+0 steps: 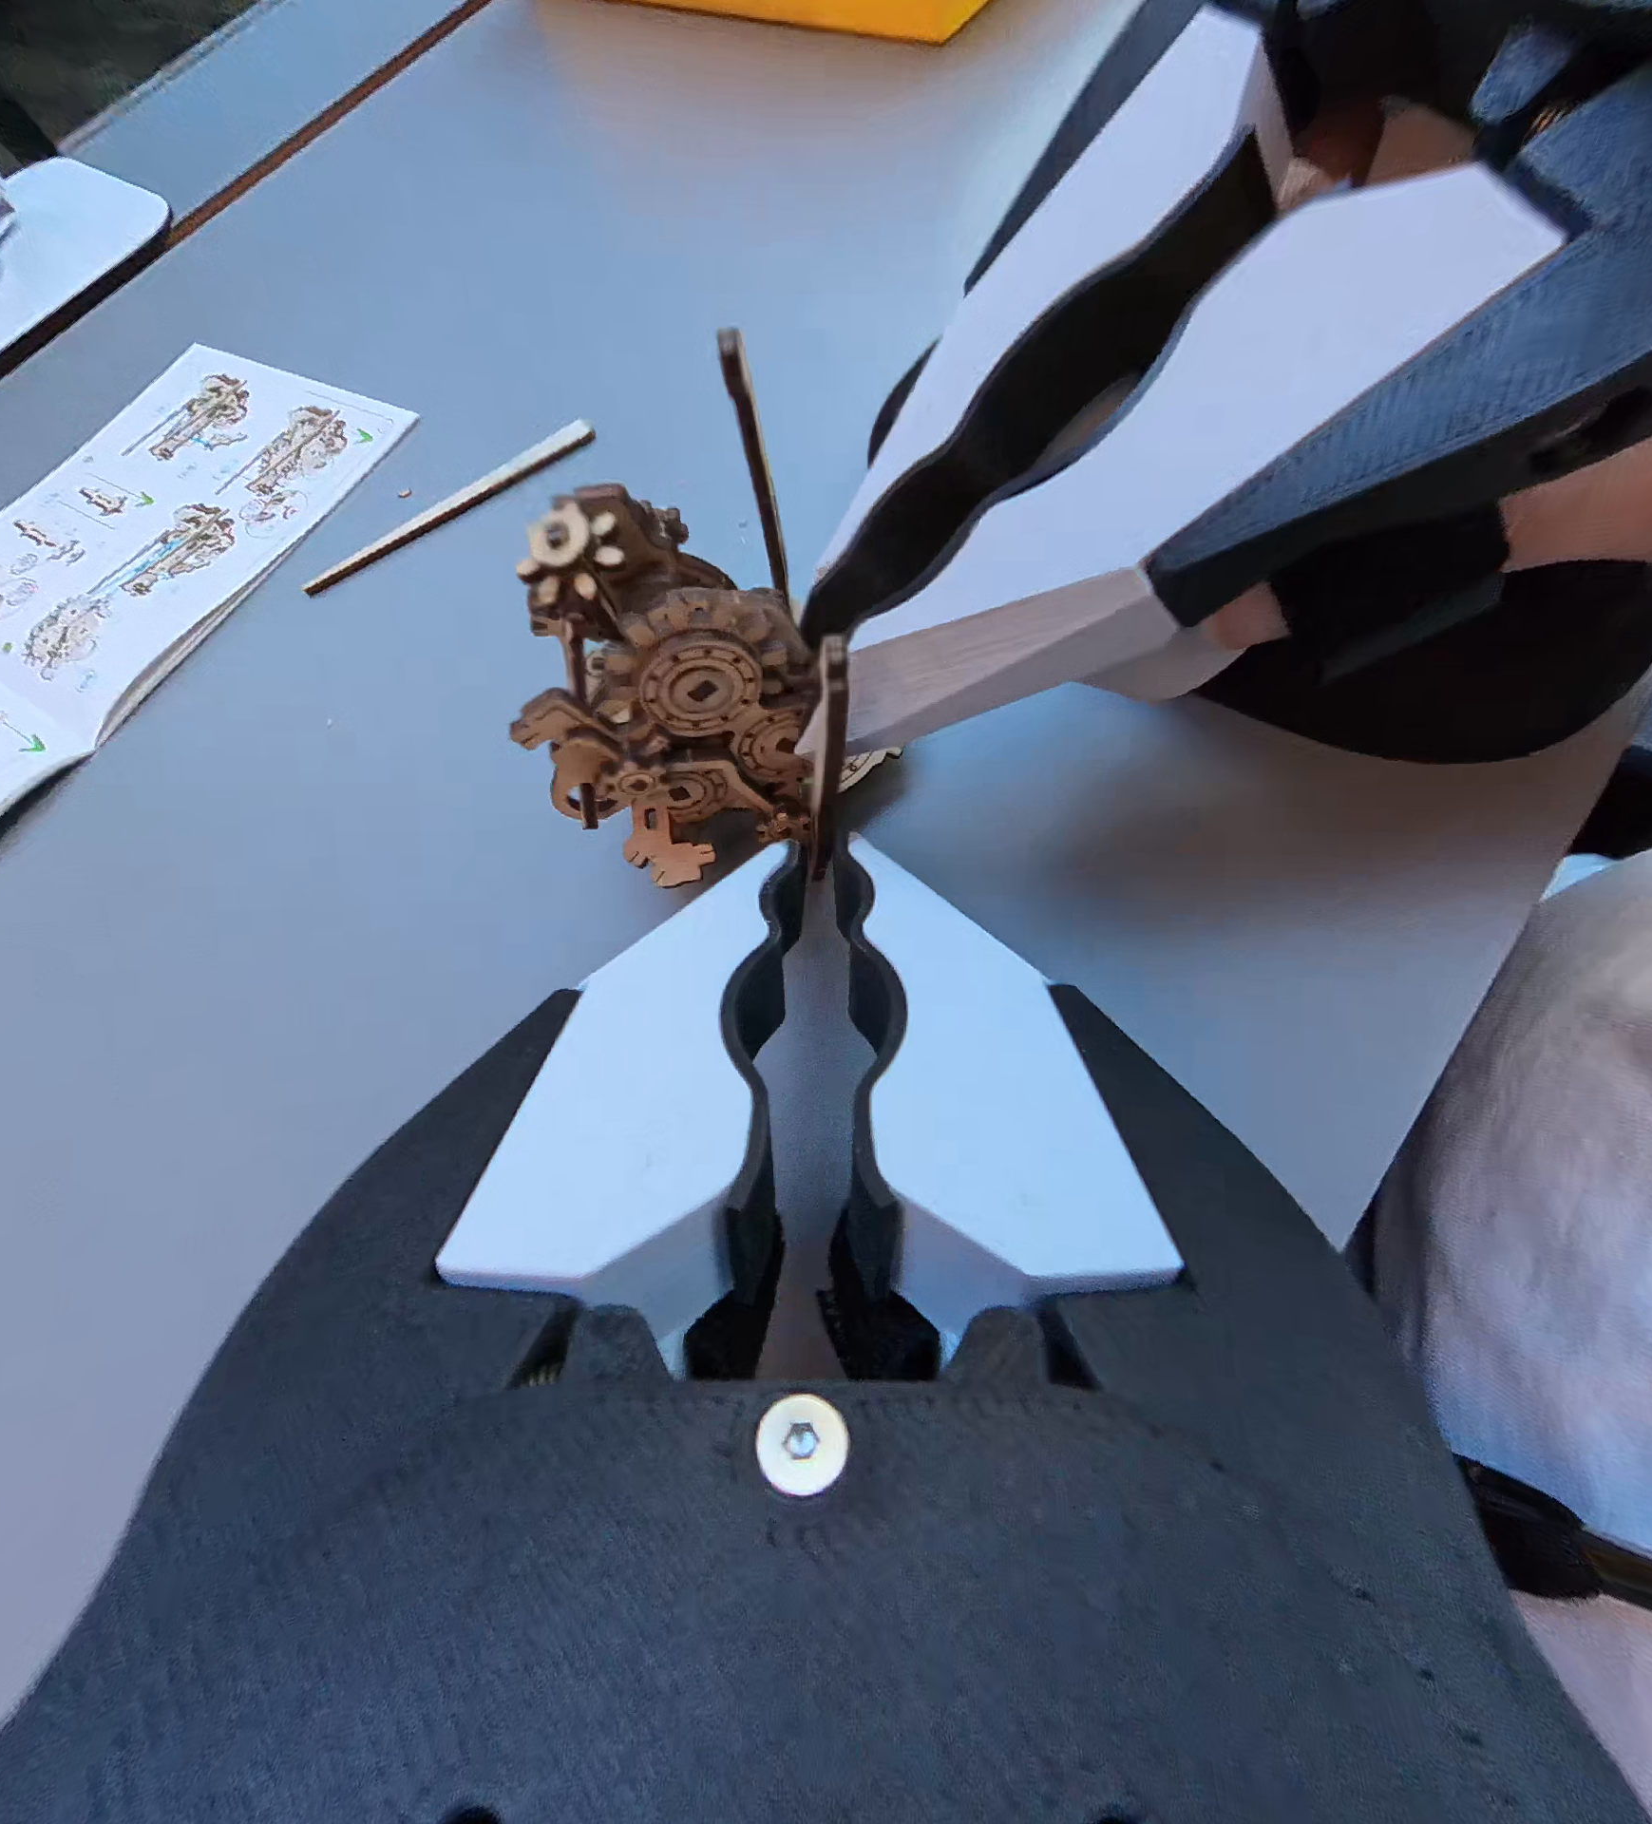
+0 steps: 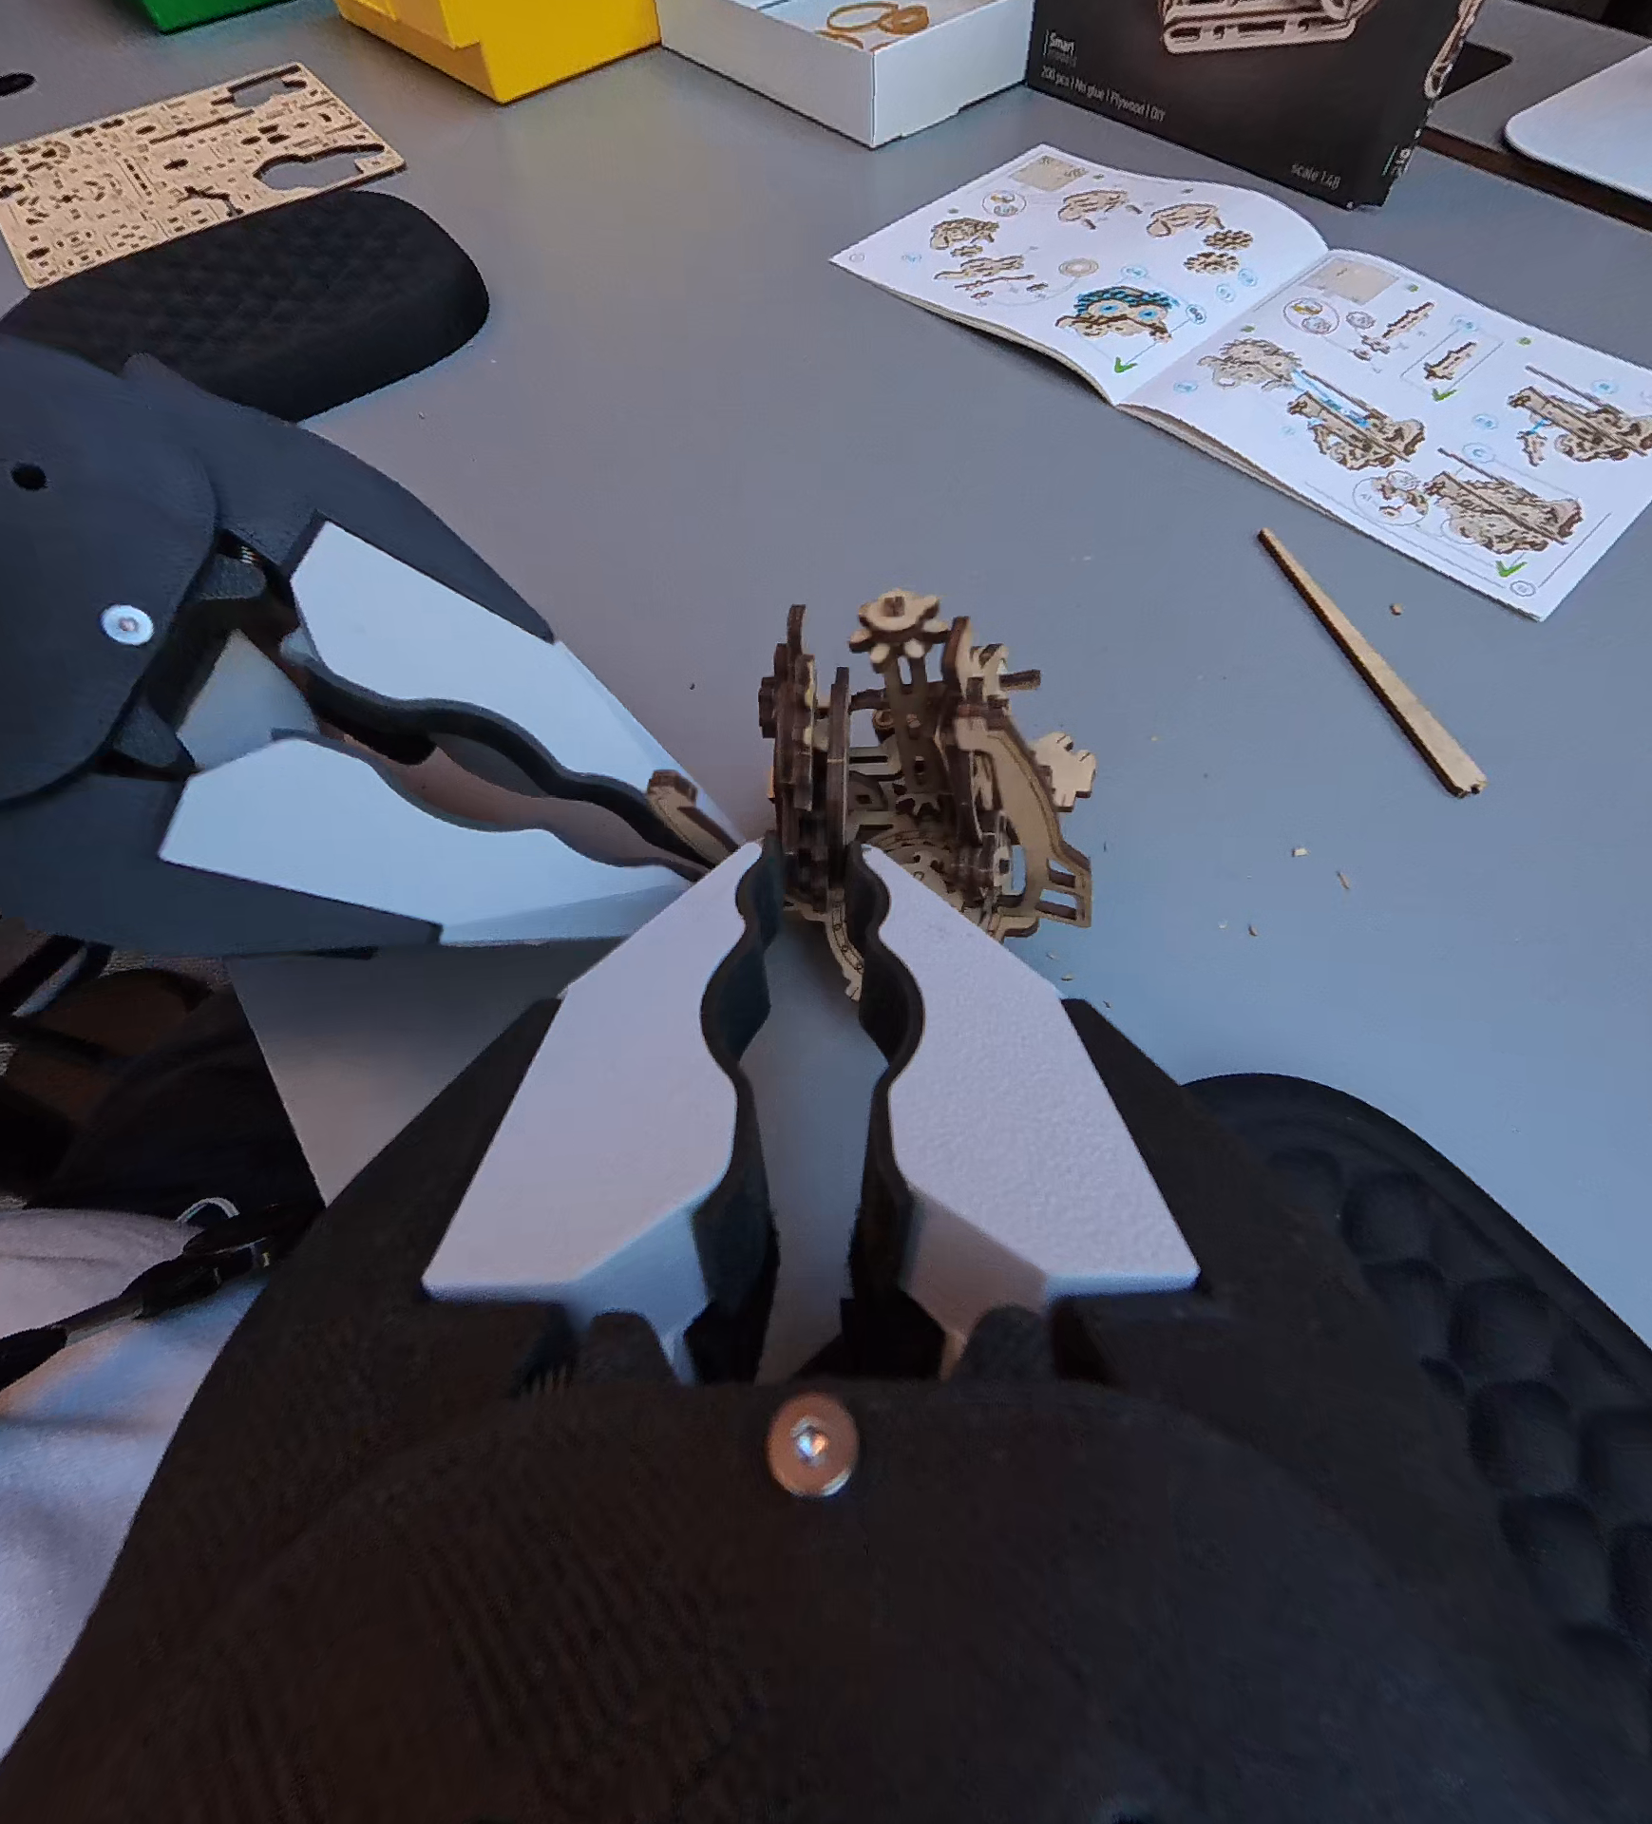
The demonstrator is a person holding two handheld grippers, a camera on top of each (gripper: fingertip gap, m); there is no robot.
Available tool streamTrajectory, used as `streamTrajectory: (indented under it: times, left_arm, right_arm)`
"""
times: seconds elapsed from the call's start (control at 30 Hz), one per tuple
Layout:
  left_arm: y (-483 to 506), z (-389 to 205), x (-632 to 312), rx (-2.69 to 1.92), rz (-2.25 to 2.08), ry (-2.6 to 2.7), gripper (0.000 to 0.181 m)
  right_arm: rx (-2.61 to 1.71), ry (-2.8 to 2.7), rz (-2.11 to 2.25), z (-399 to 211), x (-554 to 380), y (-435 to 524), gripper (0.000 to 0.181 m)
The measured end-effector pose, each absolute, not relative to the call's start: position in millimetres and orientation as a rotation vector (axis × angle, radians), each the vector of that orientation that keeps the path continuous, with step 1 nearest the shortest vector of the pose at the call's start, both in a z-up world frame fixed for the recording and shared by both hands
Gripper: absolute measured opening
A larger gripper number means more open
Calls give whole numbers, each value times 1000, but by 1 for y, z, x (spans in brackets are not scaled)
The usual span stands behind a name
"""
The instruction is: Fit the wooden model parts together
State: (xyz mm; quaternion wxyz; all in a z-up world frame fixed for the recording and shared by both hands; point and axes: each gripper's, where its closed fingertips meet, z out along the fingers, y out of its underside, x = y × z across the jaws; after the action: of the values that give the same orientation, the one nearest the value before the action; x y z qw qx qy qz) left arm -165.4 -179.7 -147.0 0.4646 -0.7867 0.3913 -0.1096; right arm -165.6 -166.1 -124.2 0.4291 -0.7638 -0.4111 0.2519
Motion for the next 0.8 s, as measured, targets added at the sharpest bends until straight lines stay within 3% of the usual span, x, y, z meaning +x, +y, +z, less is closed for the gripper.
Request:
streamTrajectory:
  times: [0.23, 0.4, 0.8]
  left_arm:
    - [-170, -117, -218, -1903, -472, 864, 25]
    - [-150, -143, -220, -1985, -523, 1000, 23]
    - [-148, -150, -192, -2228, -1316, 794, 7]
  right_arm:
    - [-1915, -1052, 634, -126, -166, -163, 11]
    - [-1928, -1059, 683, -126, -166, -161, 11]
    - [-1920, -1126, 758, -126, -164, -153, 11]
